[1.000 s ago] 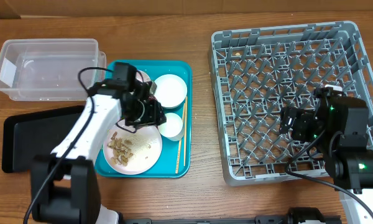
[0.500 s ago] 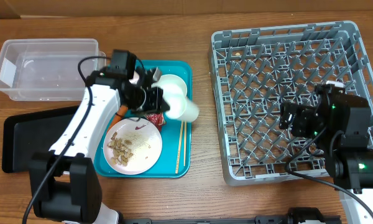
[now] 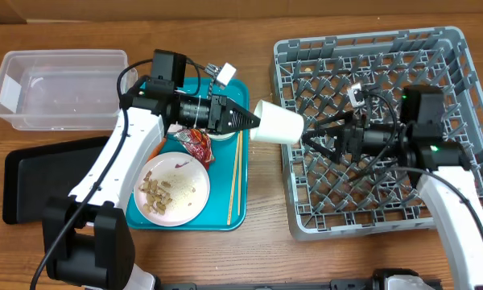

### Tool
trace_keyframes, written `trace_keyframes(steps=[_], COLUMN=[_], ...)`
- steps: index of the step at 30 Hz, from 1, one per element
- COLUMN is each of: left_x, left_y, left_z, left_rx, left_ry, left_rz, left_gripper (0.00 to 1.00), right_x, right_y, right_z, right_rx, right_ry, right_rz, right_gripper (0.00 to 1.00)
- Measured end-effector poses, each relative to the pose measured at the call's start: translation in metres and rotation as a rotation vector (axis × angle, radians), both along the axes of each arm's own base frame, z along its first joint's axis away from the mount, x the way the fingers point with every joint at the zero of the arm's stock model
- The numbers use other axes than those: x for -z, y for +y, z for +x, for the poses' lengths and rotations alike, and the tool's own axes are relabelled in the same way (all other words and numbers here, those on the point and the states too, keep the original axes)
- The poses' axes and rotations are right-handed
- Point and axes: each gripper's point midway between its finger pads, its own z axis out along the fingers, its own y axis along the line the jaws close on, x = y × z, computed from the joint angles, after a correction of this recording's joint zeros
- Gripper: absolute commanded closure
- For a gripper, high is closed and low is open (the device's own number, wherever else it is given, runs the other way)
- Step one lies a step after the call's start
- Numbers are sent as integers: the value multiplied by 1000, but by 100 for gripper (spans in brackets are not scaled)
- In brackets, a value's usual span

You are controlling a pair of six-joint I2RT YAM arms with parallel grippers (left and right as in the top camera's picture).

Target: Sort waste into correct bins and load items into the dishwasher

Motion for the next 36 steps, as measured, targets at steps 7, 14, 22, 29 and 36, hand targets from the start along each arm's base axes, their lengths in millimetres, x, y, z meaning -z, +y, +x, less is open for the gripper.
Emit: trace_keyframes(steps=[7,14,22,29,36], left_x=[-2,0,-1,0,30], left_y=[-13,-32,-36,-36,-27], left_z=[-8,-12,-14,-12,-1], left_rx=[41,58,67,54,-44], left_ry=[-10,-21,-8,-1,7], left_rz=[-8,21,17,29,203], left_gripper=[96,96,96,76,53], right_x=[-15,-19,-18,-16,5], right_y=[8,25,25,24,18], right_z=[-10,-22,-20,-18,-3], right_rx=[-116,-190,-180,-170,-57], right_ry=[-19,-32,-34,-32,25], right_rz=[123,140,130,119,15], right_gripper=[0,18,36,51,62])
